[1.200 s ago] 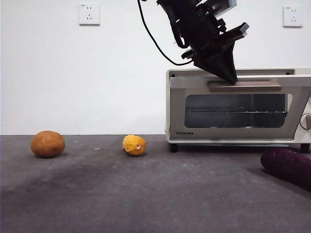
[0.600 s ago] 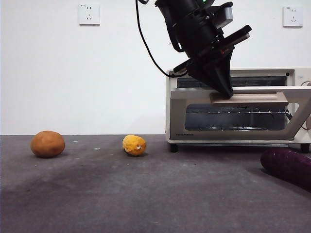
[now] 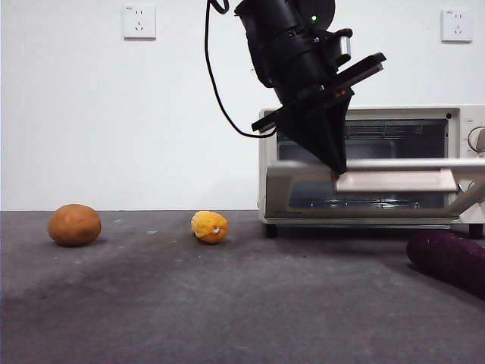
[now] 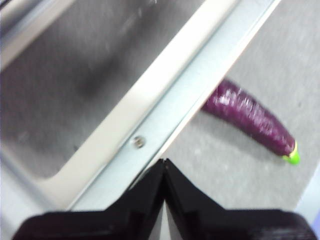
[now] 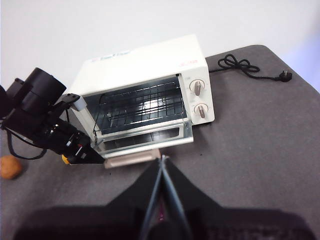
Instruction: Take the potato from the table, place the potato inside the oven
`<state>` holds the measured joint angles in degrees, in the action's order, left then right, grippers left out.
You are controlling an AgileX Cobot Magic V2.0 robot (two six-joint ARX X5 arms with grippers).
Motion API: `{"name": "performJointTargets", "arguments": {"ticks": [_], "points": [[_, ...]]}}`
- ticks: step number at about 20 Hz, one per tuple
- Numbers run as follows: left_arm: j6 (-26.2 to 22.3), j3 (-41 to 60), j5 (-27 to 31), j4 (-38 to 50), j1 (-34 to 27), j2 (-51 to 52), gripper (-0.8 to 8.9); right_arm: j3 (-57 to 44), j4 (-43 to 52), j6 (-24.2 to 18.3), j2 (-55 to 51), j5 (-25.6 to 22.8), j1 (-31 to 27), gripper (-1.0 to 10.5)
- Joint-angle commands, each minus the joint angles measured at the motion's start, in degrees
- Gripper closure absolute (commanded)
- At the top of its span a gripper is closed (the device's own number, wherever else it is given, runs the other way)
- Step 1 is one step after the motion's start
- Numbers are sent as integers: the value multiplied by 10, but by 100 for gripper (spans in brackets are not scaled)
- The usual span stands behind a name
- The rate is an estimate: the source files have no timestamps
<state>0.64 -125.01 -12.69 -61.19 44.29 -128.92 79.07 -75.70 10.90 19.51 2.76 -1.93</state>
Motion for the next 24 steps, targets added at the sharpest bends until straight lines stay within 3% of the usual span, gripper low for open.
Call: {"name": "performJointTargets", "arguments": {"ticks": [1,9,14,16,18,21,24], "points": [[9,8,3,-11,-5,-15,822,2,-1,-6,-2,-3,0,946],[-13,7,3,-21,-5,-8,822,2,-10,-6,-2,-2,0,946],[-39,7,7,-45,-5,68,822,2,-10,-6,3,9,0,946],[-42,7,19,-51,-5,120,822,2,-8,-26,15,34,0,946],[-43,7,27,-52,-9,181,822,2,-8,-82,36,75,-1,946],[-43,7,30,-55,-16,267,822,2,7,-85,75,160,-1,946],[-53,7,68,-92,-17,339,822,2,42,-81,121,240,-1,949]]}}
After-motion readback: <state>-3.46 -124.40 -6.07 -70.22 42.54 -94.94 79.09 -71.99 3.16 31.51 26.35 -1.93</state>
